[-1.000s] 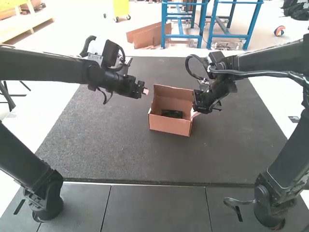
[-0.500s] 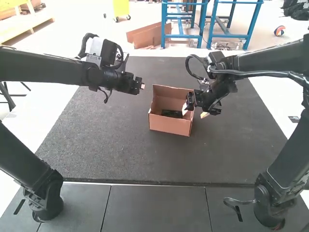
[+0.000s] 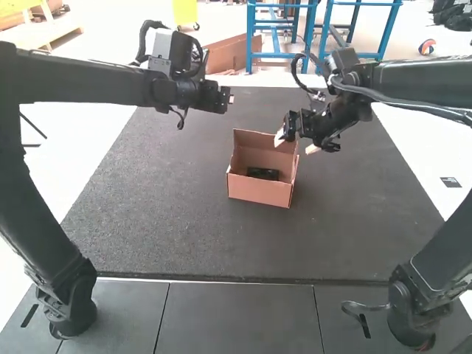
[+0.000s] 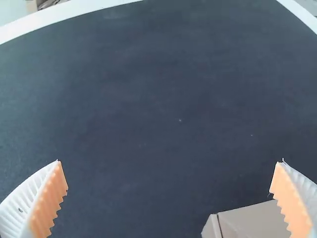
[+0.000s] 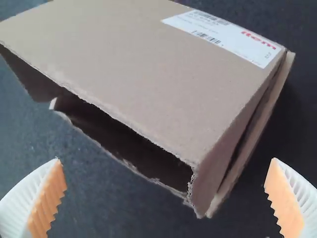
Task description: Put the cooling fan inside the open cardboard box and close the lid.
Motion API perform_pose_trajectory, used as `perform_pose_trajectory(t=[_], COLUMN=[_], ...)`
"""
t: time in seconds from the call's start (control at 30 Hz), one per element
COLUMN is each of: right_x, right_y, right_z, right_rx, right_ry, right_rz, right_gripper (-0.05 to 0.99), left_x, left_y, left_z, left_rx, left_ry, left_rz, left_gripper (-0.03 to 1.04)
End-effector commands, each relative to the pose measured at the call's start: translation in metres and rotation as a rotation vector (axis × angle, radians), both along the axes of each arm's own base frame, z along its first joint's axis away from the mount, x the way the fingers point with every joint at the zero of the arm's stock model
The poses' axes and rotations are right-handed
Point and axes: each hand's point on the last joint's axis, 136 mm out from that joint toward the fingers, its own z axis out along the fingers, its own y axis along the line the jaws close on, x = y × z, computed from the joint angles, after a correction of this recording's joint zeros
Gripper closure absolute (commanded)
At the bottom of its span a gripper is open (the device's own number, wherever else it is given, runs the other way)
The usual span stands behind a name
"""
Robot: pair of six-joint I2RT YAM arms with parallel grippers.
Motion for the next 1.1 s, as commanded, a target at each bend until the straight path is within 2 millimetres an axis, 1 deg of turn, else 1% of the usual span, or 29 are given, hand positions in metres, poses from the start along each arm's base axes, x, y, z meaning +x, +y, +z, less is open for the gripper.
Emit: perform_pose_trajectory(t=[0.0, 0.07, 0.2, 0.27, 0.37, 0.5, 0.63, 0.73, 0.87, 0.97, 1.07], right_x=[0.018, 0.029, 0.046, 0.050, 0.053, 0.053, 0.050, 0.048, 0.045, 0.042, 0.034], right_y=[-0.019, -0.031, -0.053, -0.061, -0.067, -0.067, -0.065, -0.063, -0.062, -0.062, -0.058], right_z=[0.041, 0.054, 0.079, 0.086, 0.087, 0.085, 0.083, 0.080, 0.076, 0.072, 0.066], right_rx=[0.023, 0.027, 0.046, 0.054, 0.056, 0.060, 0.070, 0.075, 0.074, 0.070, 0.074], right_ry=[-0.134, -0.194, -0.296, -0.320, -0.325, -0.318, -0.307, -0.297, -0.279, -0.262, -0.222], right_rz=[-0.063, -0.110, -0.191, -0.214, -0.232, -0.235, -0.223, -0.212, -0.201, -0.195, -0.173], right_gripper=[0.01, 0.01, 0.01, 0.01, 0.01, 0.01, 0.01, 0.01, 0.01, 0.01, 0.01], left_x=[0.005, 0.006, 0.007, 0.006, 0.006, 0.007, 0.000, -0.007, -0.021, -0.030, -0.034], left_y=[-0.023, -0.035, -0.058, -0.067, -0.074, -0.072, -0.062, -0.054, -0.049, -0.046, -0.043], left_z=[0.011, 0.006, -0.011, -0.020, -0.034, -0.055, -0.080, -0.098, -0.119, -0.135, -0.148], left_rx=[0.002, 0.007, 0.022, 0.031, 0.046, 0.091, 0.155, 0.182, 0.209, 0.227, 0.235], left_ry=[-0.027, -0.020, 0.008, 0.024, 0.049, 0.091, 0.165, 0.226, 0.293, 0.323, 0.331], left_rz=[-0.035, -0.055, -0.094, -0.108, -0.121, -0.127, -0.133, -0.135, -0.148, -0.152, -0.155], left_gripper=[0.04, 0.04, 0.04, 0.04, 0.04, 0.04, 0.04, 0.04, 0.04, 0.04, 0.04])
